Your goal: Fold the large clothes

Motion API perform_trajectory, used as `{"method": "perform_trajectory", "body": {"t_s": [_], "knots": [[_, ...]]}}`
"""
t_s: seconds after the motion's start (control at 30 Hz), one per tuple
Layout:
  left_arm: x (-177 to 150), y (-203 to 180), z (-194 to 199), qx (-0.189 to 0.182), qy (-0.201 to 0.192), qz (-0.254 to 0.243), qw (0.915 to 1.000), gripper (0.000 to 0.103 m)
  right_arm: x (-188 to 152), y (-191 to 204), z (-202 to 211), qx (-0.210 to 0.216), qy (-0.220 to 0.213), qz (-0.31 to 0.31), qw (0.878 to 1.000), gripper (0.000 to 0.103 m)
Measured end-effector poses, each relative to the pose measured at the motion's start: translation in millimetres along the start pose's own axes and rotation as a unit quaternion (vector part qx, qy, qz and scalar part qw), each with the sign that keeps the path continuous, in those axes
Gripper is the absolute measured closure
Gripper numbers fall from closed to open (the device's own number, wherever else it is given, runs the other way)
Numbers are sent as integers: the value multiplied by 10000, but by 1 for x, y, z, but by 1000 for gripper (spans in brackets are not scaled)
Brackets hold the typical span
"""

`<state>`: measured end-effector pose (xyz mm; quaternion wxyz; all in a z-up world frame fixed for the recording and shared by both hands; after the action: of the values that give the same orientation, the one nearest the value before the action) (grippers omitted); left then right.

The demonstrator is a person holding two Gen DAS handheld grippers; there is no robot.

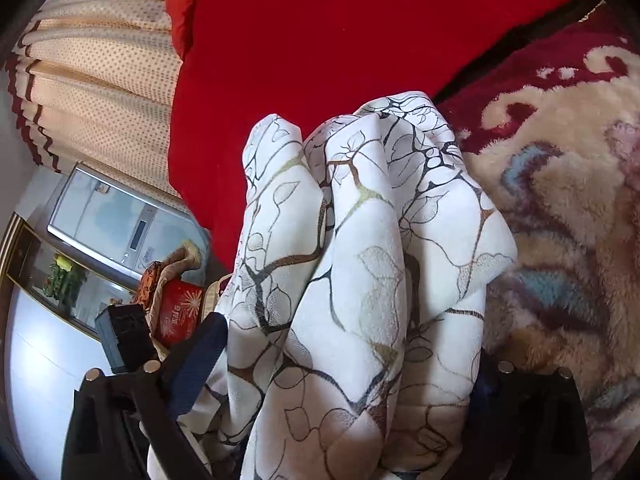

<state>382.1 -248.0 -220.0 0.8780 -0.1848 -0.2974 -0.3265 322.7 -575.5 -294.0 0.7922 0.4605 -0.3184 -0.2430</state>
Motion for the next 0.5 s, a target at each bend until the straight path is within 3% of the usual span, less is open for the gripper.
{"method": "perform_trajectory", "body": {"t_s": [0.27, 0.5], "knots": [[2, -5, -1, 145, -9, -152, 9998, 16, -2, 5, 2, -266, -38, 45, 9996, 18], [2, 3, -10, 78, 53, -9, 10000, 9, -6, 7, 1, -384, -104, 81, 9992, 22]]}}
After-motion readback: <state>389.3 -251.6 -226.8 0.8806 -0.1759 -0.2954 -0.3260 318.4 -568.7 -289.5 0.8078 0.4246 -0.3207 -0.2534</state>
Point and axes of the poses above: each gripper's, at about its wrist camera, not at the fingertips, and z roughly against the way its jaws point, y to its left, x to its top, the point moved 1 cm from there along -z, roughly the way its jaws point, and after that the axes turned 7 degrees about -z, right-handed, at the moved point
